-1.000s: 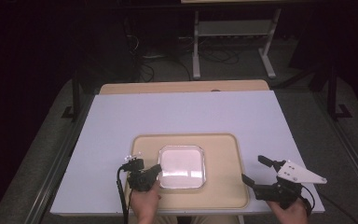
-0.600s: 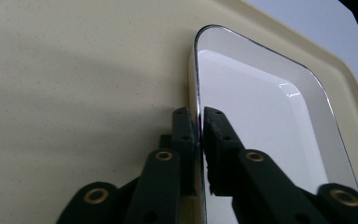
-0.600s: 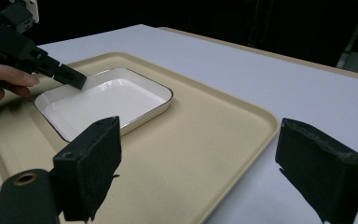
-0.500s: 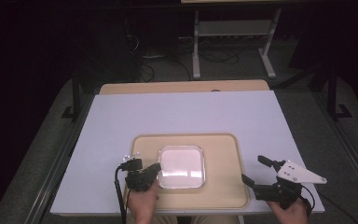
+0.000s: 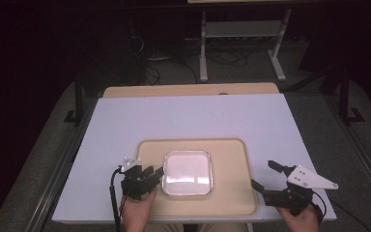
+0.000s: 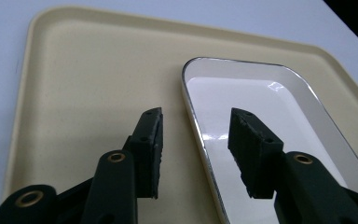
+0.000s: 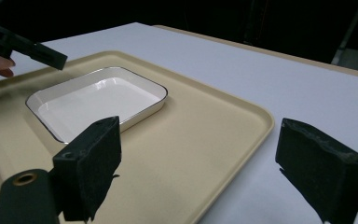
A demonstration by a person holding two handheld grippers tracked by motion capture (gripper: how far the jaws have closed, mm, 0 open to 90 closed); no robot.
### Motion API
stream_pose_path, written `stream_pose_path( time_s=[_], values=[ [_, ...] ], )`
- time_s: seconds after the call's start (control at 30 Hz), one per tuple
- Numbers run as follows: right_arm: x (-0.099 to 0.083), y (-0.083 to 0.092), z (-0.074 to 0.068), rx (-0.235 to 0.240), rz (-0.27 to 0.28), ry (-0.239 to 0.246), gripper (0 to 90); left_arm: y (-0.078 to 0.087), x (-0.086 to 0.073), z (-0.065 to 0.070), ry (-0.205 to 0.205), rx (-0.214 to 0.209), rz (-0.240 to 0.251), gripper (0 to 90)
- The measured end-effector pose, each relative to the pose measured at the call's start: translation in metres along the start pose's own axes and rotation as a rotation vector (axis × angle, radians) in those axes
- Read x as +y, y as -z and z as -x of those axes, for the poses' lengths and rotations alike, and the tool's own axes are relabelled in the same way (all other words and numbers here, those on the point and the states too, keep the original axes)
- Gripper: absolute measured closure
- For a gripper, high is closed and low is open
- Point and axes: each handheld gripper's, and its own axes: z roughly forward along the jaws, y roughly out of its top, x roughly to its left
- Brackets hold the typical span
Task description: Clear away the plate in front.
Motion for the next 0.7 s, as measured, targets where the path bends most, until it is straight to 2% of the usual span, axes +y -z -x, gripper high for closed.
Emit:
stream_pose_path(
  time_s=[0.2, 0.33, 0.4, 0.43, 0.5, 0.7],
  values=[
    [0.0, 0.0, -0.001, -0.016, -0.007, -0.006, 13.3, 0.011, 0.0, -0.003, -0.115, -0.041, 0.032, 48.9],
    [0.0, 0.001, 0.0, -0.028, -0.008, -0.011, 13.3, 0.016, -0.001, -0.006, -0.148, -0.073, 0.034, 47.0],
    [0.0, 0.0, 0.001, -0.03, -0.013, -0.014, 13.2, 0.018, -0.003, -0.006, -0.179, -0.077, 0.034, 46.5],
    [-0.001, 0.0, 0.001, -0.031, -0.015, -0.018, 13.2, 0.02, -0.003, -0.006, -0.207, -0.083, 0.037, 45.9],
    [-0.001, 0.0, 0.002, -0.032, -0.016, -0.017, 13.2, 0.02, -0.003, -0.006, -0.213, -0.089, 0.04, 45.5],
    [-0.001, 0.0, 0.002, -0.035, -0.02, -0.019, 13.2, 0.024, -0.003, -0.004, -0.285, -0.117, 0.046, 42.6]
  ],
)
